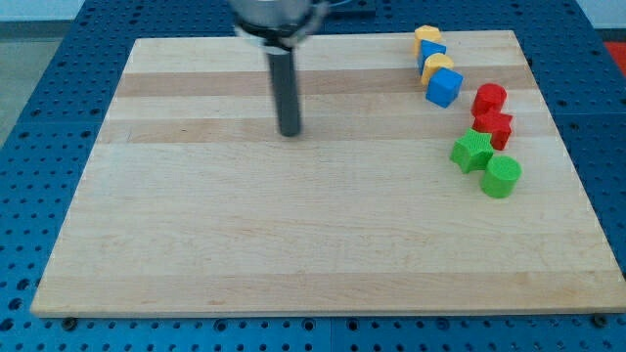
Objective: Separate the red circle from the red star
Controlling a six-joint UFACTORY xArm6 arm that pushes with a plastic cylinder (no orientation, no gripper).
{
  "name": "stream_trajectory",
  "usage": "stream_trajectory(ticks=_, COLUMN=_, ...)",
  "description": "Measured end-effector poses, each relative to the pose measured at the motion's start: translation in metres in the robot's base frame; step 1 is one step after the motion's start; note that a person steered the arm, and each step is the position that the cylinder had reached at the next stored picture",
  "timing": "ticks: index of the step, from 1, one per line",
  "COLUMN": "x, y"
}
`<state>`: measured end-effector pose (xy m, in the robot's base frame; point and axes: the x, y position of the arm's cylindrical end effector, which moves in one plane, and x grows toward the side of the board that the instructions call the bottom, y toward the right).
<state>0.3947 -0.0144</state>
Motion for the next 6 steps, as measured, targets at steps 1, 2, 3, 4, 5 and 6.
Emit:
stream_trajectory(ticks=1, x=0.004, y=0.074)
stream_trajectory(ticks=2, x=-0.003, y=0.128)
stream_trajectory(ticks=3, x=-0.029, y=0.135)
stream_trajectory(ticks=4, x=-0.047, y=0.141)
stream_trajectory(ticks=5, x=-0.046, y=0.15)
stream_trajectory(ticks=6, x=-0.046, y=0.173)
